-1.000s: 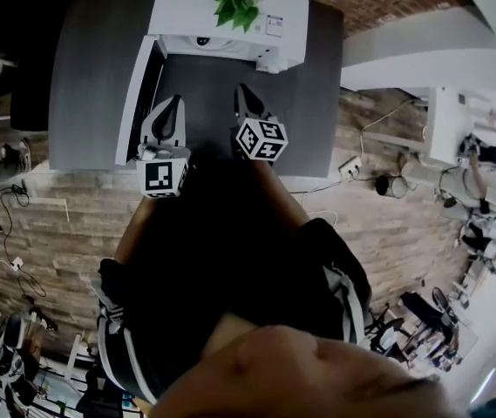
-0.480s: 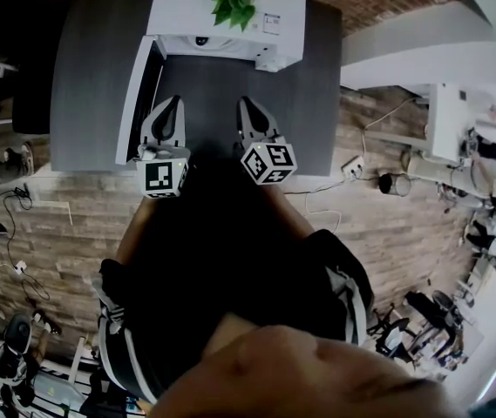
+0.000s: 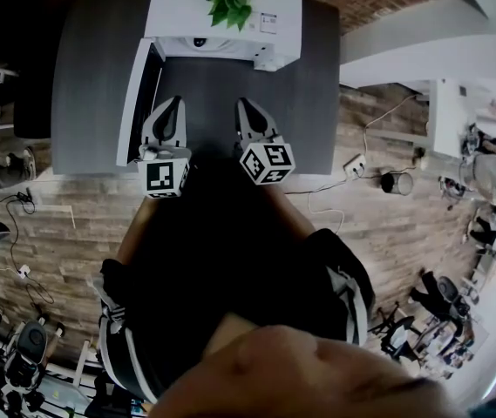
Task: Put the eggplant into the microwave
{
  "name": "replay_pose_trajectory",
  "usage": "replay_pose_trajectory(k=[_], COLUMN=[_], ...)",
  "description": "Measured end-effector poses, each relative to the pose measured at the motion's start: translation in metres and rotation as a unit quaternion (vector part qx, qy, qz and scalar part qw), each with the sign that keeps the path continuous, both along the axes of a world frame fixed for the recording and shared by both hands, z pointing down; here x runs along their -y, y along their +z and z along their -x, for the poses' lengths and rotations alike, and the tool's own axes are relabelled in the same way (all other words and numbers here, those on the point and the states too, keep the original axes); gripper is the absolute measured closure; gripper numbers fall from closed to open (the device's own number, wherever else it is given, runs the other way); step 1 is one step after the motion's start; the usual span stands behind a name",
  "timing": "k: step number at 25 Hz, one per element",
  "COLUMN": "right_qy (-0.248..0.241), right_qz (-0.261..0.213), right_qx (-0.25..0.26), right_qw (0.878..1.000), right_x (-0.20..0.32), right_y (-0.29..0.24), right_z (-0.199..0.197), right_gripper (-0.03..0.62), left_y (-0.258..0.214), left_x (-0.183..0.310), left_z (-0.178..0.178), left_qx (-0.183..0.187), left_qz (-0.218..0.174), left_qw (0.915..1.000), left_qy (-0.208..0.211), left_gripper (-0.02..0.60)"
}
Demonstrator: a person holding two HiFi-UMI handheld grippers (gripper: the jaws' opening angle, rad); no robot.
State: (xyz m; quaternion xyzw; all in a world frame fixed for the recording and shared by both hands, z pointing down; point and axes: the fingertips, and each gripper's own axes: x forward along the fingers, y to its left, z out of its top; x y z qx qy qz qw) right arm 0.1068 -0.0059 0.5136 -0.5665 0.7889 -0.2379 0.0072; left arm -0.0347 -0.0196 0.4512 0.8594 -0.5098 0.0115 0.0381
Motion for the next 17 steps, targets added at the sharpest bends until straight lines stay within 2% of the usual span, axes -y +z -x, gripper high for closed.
replay_pose_trajectory(k=[9, 17], right_qy=[-0.001, 0.0], right_qz=[0.007, 0.009], right_qx=[0.001, 0.001], right_qw=[1.0, 1.0], right_x=[-0.0006, -0.0018], right_y=[0.0033, 0.0054], right_z=[0.0003, 0.0002], right_gripper=[0.562, 0.562], left_y=[0.0001, 0.0021], left_x=[-0.0002, -0.002], left_z=[-0.0005, -0.0006], left_qx=[-0.008, 0.0], left_qz=[0.006, 0.007], left_qw=[0.9999, 1.0], left_qy=[-0.001, 0.002], left_gripper=[0.545, 0.545])
